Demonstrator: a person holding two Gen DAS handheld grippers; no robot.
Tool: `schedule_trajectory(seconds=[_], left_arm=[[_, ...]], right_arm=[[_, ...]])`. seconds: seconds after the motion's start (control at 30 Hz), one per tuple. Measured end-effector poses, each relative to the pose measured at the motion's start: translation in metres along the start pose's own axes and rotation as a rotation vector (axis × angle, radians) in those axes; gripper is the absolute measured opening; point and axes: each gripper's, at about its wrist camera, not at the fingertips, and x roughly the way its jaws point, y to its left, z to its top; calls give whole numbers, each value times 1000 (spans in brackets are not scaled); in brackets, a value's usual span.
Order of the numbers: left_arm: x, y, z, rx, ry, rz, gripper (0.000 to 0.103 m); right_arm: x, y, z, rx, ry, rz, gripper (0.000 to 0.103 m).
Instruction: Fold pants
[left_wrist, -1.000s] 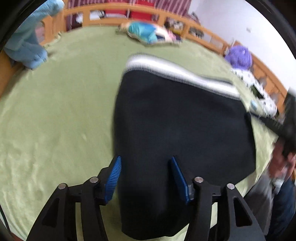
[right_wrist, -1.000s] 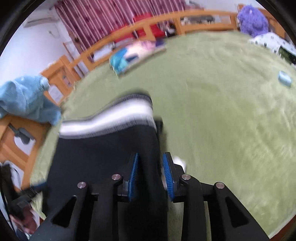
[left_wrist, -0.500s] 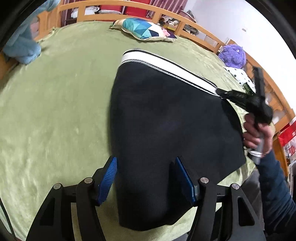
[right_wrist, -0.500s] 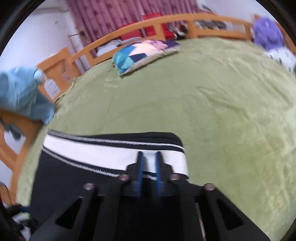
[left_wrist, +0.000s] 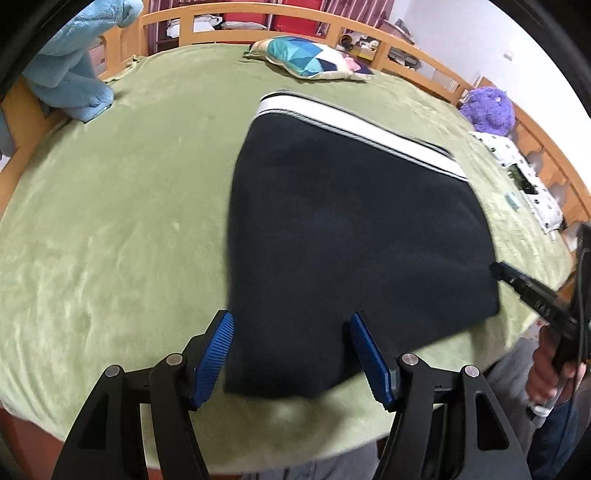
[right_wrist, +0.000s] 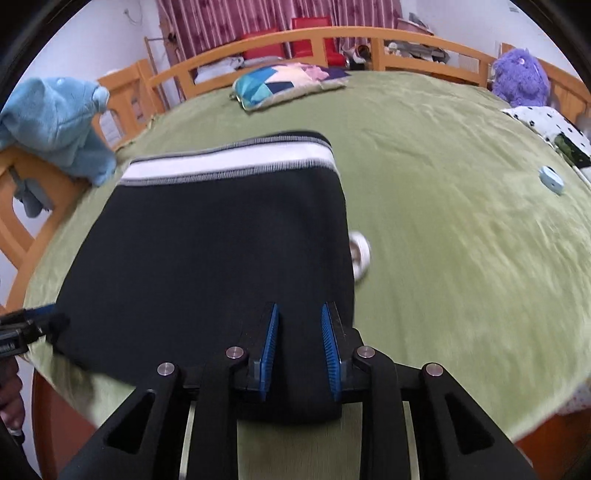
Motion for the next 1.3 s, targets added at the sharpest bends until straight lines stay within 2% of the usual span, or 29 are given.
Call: schedule_trajectory(seconds=[0.1, 0.2, 0.33, 0.5, 0.53, 0.63, 0.67, 0.83, 1.13, 1.3], left_arm=[[-18, -12, -4, 21, -30, -7, 64], [-43, -27, -3, 31, -90, -14, 65], [-79, -43, 0, 29, -180, -12, 73], [-116, -60, -2, 34, -255, 11, 82], [-121, -61, -3, 33, -262, 15, 84], [-134, -64, -6, 23, -277, 21, 85], [-138, -65, -7, 20, -277, 19, 87], [-149, -68, -14, -3, -278, 29, 90], [-163, -76, -21, 7, -307, 70, 91], [-164, -72, -24, -14, -304, 50, 91]], right_arm=[[-20, 2, -9, 13, 26, -4, 26], [-47, 8, -4, 8, 0, -18, 28], [-89, 24, 9, -16, -69, -34, 42], [-145, 40, 16, -22, -146, -64, 49], [-152, 42, 15, -18, -152, -74, 53], [-172, 47, 11, -15, -196, -102, 79], [-180, 49, 9, -17, -220, -108, 84], [-198, 56, 0, -19, -239, -120, 90], [-211, 57, -11, -20, -236, -130, 90], [-214, 60, -14, -31, -235, -117, 90]])
